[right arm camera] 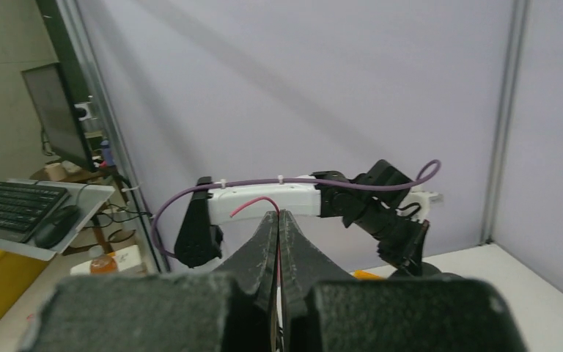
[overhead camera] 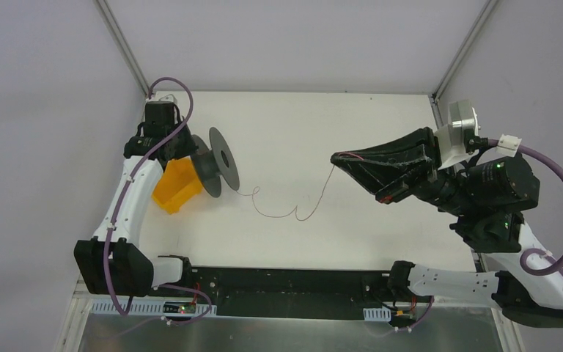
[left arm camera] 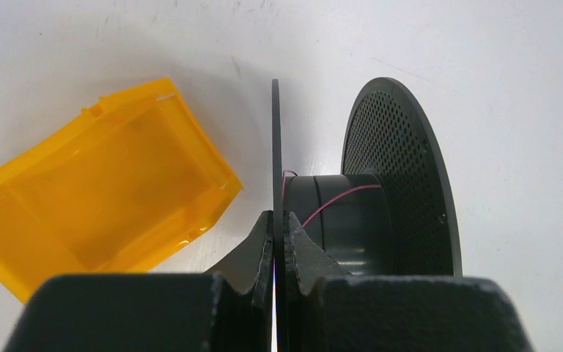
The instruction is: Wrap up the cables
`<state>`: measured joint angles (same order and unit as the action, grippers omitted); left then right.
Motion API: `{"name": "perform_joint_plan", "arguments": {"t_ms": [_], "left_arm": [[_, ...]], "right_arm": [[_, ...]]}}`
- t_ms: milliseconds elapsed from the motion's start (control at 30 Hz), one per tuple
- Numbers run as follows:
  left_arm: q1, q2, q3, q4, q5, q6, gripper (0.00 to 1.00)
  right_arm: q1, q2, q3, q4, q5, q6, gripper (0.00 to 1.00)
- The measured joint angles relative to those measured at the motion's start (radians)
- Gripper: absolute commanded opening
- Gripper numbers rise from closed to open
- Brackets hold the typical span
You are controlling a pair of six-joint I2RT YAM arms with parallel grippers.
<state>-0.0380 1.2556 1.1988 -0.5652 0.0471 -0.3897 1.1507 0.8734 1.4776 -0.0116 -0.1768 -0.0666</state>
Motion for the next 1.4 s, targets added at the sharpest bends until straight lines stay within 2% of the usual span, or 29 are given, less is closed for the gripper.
{"name": "perform_joint_plan", "arguments": {"t_ms": [267,467,567,700,933,1133,1400], "left_arm": [[-0.013,0.003,-0.003,0.042,0.001,0.004,0.0],[-0.111,-0.007,-0.044,0.073,-0.037,0.056,0.0],[-0.17,-0.008,-0.069,0.08,-0.041,0.088,0.0],[-0.238,-0.034,-0.12,0.105,-0.013,0.145,0.0],[-0.306,-0.164,-0.233,0.135,0.113,0.253,0.0],[-0.338,-0.237,-0.282,0.14,0.198,0.314,0.0],[-0.352,-0.233,-0.283,0.13,0.235,0.351,0.0]], "right_arm": [[0.0,0.052,0.018,0.09,-0.112,0.109,0.0],[0.0,0.21,0.137,0.243,-0.163,0.222,0.0],[0.0,0.29,0.189,0.293,-0.138,0.243,0.0],[-0.021,0.34,0.196,0.32,-0.023,0.226,0.0],[-0.256,0.434,0.261,0.343,0.14,0.276,0.0],[-0.499,0.569,0.314,0.362,0.182,0.479,0.0],[-0.713,0.718,0.313,0.363,0.196,0.736,0.0]]}}
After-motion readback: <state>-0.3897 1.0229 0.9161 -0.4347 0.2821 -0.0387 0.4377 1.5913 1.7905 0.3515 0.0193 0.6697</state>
